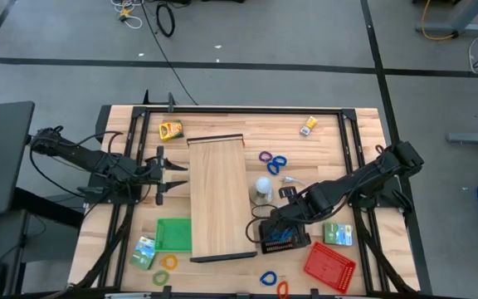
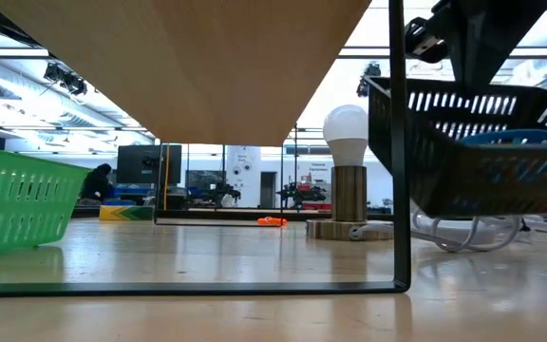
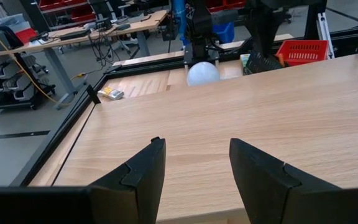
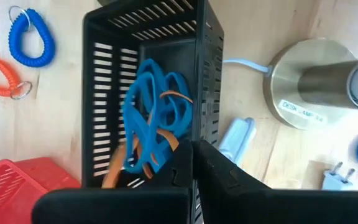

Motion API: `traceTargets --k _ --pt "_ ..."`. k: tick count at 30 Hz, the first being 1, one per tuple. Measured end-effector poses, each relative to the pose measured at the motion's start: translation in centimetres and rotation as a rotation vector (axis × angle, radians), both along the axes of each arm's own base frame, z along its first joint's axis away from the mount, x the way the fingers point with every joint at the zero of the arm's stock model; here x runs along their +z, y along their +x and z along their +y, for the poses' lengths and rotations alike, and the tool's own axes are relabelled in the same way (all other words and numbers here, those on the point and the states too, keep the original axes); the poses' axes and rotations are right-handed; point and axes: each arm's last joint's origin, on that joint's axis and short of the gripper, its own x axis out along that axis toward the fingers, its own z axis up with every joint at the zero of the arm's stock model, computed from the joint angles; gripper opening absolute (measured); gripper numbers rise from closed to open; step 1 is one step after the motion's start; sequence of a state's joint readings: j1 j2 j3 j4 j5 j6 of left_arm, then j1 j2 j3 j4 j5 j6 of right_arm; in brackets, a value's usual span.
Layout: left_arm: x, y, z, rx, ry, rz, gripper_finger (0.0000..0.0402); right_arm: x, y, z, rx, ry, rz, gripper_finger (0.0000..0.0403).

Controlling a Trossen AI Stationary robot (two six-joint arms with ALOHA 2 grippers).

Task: Pick & Place Office Desk Supplies
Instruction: Put the black bin on the shelf

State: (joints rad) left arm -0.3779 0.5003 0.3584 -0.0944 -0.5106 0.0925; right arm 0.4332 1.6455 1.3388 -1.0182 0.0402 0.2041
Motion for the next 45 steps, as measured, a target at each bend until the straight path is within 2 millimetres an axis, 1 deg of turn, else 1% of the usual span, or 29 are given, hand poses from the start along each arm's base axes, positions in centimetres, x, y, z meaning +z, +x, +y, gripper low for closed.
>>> traceTargets --k 17,24,29,35,41,45 --pt "-0.1 0.0 0.0 0.001 -0.004 0.006 0.0185 0.1 0.3 -0.7 0.002 0.098 0.036 0.0006" --pt "-0.1 0.0 0.0 -0.016 -0.008 0.008 0.0185 0.5 0.1 -1.4 -0.005 0.155 0.059 0.0006" --pt "-0.1 0.0 -0.1 -0.021 -0.009 0.008 0.0185 1.7 -0.3 -2.1 -0.014 0.192 0.035 0.0006" --pt "-0.1 0.0 -0.1 -0.021 -0.008 0.008 0.0185 3.8 -1.0 -3.3 -0.030 0.304 -0.023 0.0006" --pt "-0.1 0.0 -0.1 -0.020 -0.007 0.008 0.0185 5.6 -1.2 -4.8 -0.035 0.459 -0.094 0.0006" --pt "-0.1 0.0 -0.1 -0.021 -0.006 0.008 0.0185 6.5 -1.7 -6.2 -0.058 0.502 -0.119 0.0006"
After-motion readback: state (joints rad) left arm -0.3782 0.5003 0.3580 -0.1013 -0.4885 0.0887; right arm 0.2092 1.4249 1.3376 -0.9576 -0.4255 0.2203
